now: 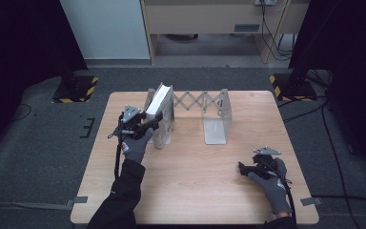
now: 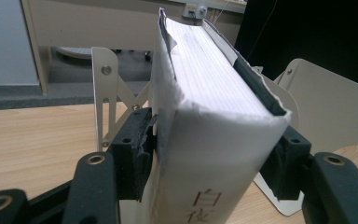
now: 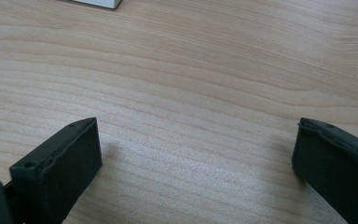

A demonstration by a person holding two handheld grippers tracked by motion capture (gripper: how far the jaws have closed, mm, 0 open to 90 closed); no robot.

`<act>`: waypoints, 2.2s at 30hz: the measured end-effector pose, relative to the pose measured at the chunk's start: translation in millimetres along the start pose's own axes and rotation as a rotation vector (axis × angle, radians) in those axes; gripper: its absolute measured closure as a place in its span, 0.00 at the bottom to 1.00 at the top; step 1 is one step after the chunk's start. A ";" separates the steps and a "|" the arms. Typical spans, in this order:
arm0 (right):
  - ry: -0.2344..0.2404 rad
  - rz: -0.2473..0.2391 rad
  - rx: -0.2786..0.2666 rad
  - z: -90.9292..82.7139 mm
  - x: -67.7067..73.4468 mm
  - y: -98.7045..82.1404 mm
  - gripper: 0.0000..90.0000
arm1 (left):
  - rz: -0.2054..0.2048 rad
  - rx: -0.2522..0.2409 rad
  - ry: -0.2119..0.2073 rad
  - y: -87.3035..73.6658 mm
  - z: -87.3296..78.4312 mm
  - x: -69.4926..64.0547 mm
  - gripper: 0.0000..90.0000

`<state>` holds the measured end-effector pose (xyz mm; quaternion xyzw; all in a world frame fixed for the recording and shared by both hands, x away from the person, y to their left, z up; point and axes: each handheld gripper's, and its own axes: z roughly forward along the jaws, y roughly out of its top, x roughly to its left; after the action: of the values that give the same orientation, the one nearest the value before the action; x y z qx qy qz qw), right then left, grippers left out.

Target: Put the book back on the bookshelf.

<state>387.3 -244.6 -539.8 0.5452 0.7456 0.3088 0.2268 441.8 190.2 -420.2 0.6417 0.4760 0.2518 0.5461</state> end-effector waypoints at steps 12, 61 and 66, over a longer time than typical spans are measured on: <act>0.000 0.005 0.000 0.1 0.3 0.0 0.02 | -0.020 -0.034 0.029 -1.0 6.6 -0.5 0.48; 0.003 -0.003 0.001 0.0 0.0 0.0 0.02 | -0.007 0.012 -0.022 -5.4 36.0 -21.3 0.35; 0.002 0.000 -0.001 -0.1 0.1 0.0 0.02 | 0.012 0.029 -0.051 -12.9 14.5 -18.8 0.35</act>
<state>387.2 -244.5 -539.7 0.5447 0.7459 0.3095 0.2262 441.7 166.3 -432.7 0.6588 0.4616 0.2317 0.5470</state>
